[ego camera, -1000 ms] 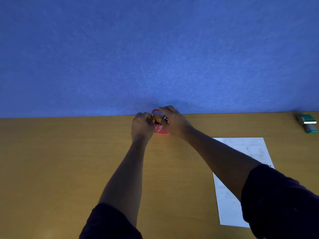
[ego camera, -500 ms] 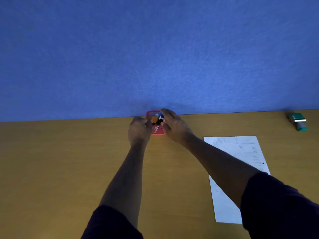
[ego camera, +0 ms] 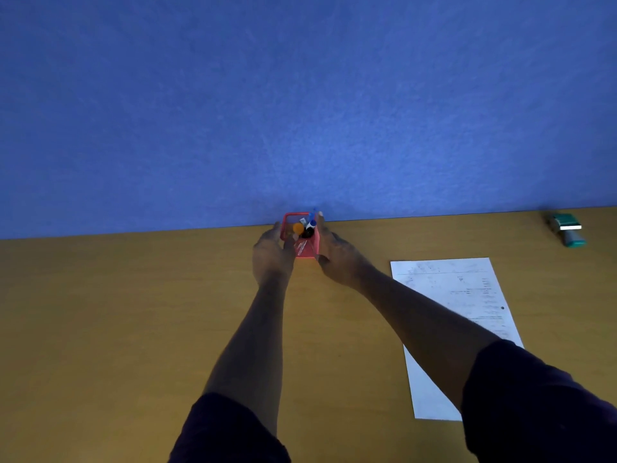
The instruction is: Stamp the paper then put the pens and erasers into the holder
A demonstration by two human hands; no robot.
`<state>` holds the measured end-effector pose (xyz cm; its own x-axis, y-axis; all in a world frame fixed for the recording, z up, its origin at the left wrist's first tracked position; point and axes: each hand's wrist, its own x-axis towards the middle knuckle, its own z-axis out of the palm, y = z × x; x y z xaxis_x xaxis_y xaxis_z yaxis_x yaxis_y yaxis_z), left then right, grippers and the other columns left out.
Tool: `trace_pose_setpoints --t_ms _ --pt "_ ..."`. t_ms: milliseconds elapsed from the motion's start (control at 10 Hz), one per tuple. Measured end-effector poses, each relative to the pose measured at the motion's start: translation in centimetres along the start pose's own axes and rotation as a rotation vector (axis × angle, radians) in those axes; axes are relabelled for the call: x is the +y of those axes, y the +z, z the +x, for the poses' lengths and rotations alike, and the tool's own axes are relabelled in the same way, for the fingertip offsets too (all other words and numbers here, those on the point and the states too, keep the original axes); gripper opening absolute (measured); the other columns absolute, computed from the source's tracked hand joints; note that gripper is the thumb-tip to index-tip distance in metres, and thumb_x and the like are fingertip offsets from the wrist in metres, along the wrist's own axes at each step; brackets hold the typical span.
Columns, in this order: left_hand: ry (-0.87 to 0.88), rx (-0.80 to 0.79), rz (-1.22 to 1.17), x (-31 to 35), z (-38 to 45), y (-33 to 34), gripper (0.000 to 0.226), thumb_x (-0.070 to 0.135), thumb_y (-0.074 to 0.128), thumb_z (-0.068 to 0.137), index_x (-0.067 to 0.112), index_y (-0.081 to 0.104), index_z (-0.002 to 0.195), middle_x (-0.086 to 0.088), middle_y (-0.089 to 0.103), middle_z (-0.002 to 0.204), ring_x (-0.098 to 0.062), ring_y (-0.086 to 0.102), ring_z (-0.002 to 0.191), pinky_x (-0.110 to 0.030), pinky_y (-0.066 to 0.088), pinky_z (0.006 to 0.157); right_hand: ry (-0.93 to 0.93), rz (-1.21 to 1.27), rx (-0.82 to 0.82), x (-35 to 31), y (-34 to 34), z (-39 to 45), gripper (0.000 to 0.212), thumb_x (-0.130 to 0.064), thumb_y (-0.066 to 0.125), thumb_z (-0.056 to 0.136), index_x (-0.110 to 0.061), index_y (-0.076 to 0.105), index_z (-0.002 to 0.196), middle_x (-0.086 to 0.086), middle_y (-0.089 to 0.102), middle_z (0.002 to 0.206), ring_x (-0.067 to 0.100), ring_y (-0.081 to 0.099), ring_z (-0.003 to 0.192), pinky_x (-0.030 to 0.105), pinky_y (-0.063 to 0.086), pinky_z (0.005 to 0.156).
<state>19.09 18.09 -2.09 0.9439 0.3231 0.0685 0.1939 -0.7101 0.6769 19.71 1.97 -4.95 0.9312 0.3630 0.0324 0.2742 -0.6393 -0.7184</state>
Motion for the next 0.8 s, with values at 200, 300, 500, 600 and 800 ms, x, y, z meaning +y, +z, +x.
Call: trace_pose_setpoints --t_ms 200,300,500,600,800 --pt "0.168 0.14 0.289 -0.4 -5.4 1.5 0.062 0.037 0.049 0.104 0.002 0.035 0.154 -0.015 0.045 0.156 -0.032 0.054 0.132 -0.045 0.04 0.106 -0.071 -0.347 0.128 2.6 -1.0 -5.0 0.077 -0.032 0.055 0.095 -0.023 0.009 0.157 0.004 0.043 0.153 0.026 0.051 0.131 0.042 0.05 0.099" --pt "0.294 0.119 0.377 -0.5 -8.8 2.3 0.066 0.041 0.045 0.104 0.002 0.031 0.155 -0.014 0.04 0.159 -0.031 0.047 0.139 -0.047 0.037 0.111 -0.11 -0.482 0.245 4.6 -2.0 -8.9 0.065 -0.036 0.052 0.097 -0.015 0.028 0.153 0.005 0.043 0.153 0.022 0.049 0.135 0.04 0.049 0.103" --pt "0.365 -0.093 0.513 0.0 -14.5 3.5 0.072 0.051 0.032 0.102 0.01 0.019 0.16 -0.008 0.02 0.168 -0.027 0.023 0.154 -0.047 0.022 0.122 -0.026 -0.614 0.332 9.4 -5.0 -17.3 0.058 -0.04 0.044 0.102 -0.009 0.036 0.15 0.009 0.035 0.157 0.024 0.041 0.141 0.04 0.042 0.11" --pt "0.377 -0.174 0.557 1.1 -16.9 4.4 0.076 0.054 0.021 0.099 0.011 0.016 0.161 -0.006 0.015 0.169 -0.025 0.016 0.156 -0.044 0.016 0.125 0.097 -0.635 0.346 11.6 -7.0 -21.4 0.062 -0.043 0.041 0.102 -0.008 0.029 0.153 0.01 0.03 0.159 0.025 0.036 0.144 0.043 0.038 0.113" --pt "0.504 -0.217 0.526 4.5 -21.3 5.5 0.078 0.06 0.022 0.1 0.014 0.013 0.162 -0.001 0.006 0.171 -0.017 0.002 0.158 -0.04 0.013 0.126 0.23 -0.706 0.344 13.6 -10.5 -27.2 0.071 -0.051 0.03 0.1 -0.014 0.007 0.157 0.01 0.009 0.165 0.027 0.018 0.151 0.041 0.022 0.119"
